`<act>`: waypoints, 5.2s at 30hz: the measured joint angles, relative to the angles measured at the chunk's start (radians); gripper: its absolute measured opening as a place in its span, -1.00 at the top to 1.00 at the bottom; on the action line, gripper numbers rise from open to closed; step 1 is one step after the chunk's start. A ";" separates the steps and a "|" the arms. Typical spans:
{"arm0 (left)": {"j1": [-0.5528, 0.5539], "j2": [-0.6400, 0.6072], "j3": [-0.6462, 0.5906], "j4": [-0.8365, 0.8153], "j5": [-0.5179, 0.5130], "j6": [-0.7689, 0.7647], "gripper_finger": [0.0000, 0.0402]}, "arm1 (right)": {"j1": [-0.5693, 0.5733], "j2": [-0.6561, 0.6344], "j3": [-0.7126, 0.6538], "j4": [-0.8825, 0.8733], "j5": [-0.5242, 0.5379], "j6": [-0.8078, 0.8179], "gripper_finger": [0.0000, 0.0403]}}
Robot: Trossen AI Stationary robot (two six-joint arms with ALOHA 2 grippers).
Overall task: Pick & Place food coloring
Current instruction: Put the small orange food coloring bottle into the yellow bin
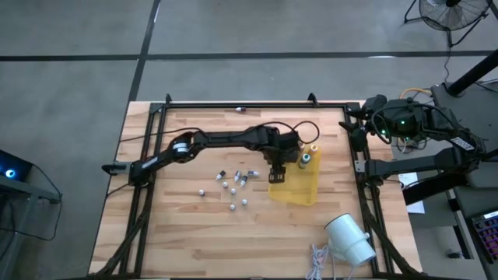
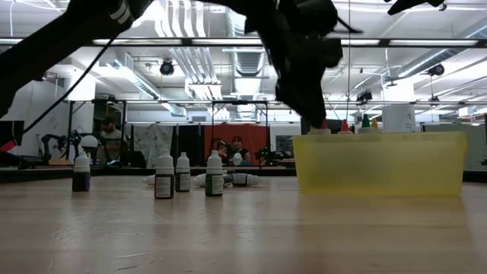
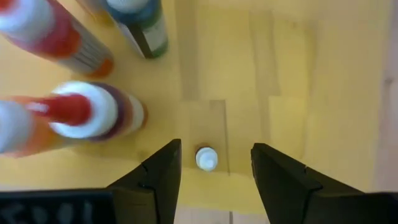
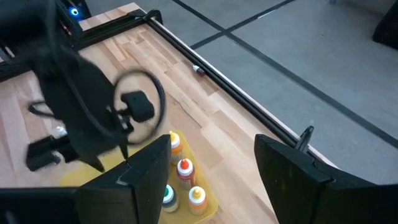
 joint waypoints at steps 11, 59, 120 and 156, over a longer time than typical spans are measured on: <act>-0.002 -0.187 -0.001 -0.018 0.001 -0.015 0.18 | 0.000 0.002 0.000 0.002 0.000 -0.005 -0.10; 0.092 -0.715 -0.473 0.293 -0.066 -0.130 1.00 | 0.000 0.003 -0.023 0.002 -0.011 -0.008 -0.10; 0.620 -0.508 -0.936 0.606 0.066 0.177 0.49 | 0.000 0.111 -0.024 0.031 0.003 -0.004 -0.10; 0.638 -0.257 -0.689 0.397 -0.104 0.492 0.14 | -0.001 0.127 -0.024 0.024 0.027 0.033 -0.10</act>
